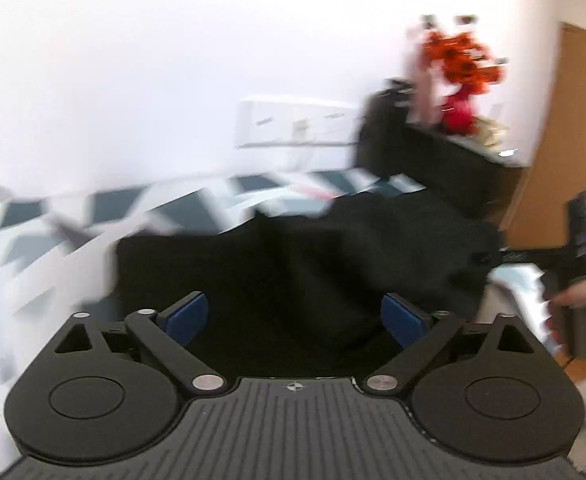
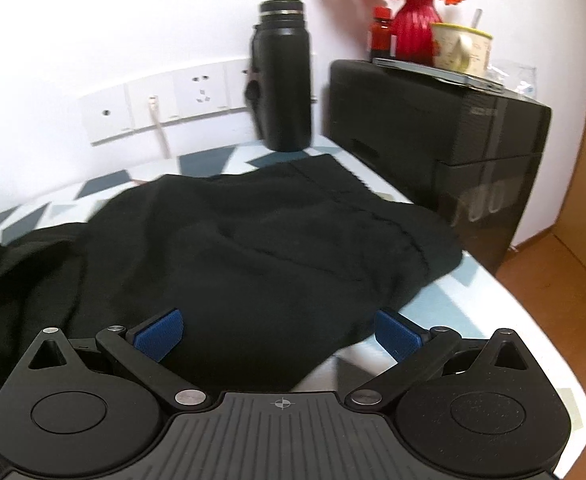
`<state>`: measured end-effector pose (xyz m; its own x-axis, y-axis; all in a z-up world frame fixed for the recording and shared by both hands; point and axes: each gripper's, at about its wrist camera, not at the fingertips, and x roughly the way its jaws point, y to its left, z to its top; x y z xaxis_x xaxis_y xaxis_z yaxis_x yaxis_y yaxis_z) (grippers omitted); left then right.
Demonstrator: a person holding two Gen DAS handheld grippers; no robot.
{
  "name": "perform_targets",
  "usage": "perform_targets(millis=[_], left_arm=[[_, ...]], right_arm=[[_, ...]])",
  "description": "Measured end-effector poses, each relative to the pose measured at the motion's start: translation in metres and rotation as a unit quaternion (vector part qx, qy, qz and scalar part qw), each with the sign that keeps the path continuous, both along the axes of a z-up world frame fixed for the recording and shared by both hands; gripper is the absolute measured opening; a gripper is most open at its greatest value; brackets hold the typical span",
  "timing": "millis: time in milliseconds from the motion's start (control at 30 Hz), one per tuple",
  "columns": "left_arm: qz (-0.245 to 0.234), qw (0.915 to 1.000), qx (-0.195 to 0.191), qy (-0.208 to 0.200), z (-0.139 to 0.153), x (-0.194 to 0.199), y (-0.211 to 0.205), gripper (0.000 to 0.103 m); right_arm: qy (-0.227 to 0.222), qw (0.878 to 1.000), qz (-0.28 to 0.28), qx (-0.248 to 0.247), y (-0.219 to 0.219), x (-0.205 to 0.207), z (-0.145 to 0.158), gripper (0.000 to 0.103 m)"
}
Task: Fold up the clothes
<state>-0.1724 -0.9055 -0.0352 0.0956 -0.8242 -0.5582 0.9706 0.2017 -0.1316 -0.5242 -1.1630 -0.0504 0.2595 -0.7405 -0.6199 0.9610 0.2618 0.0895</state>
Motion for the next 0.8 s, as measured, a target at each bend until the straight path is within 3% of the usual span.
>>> perform_targets(millis=[100,200,433,567,733,767,800], left_arm=[[0.022,0.9984,0.051,-0.006,-0.019,0.008,0.018,0.096],[0.005,0.9968,0.079,-0.014,-0.034,0.004,0.031,0.096],[-0.047,0.993,0.098,-0.048,-0.059,-0.011,0.047,0.096],[-0.019,0.9929,0.096,-0.068,-0.068,-0.006,0.046,0.096],[0.001,0.9956,0.083,-0.043,-0.077,0.01,0.046,0.103],[0.001,0.996,0.081,-0.039,-0.078,0.013,0.046,0.103],[0.001,0.9962,0.079,-0.037,-0.08,0.015,0.047,0.103]], right_arm=[[-0.001,1.0,0.017,0.004,0.013,0.017,0.003,0.102],[0.001,0.999,0.037,0.006,0.029,0.034,0.006,0.102],[0.011,0.997,0.075,-0.003,0.065,0.065,0.019,0.102],[-0.004,0.994,0.111,-0.015,0.084,0.076,0.03,0.102],[0.063,0.987,0.148,-0.007,0.093,0.102,0.016,0.101],[0.071,0.986,0.15,-0.006,0.094,0.104,0.012,0.099],[0.077,0.986,0.151,-0.004,0.094,0.106,0.01,0.076]])
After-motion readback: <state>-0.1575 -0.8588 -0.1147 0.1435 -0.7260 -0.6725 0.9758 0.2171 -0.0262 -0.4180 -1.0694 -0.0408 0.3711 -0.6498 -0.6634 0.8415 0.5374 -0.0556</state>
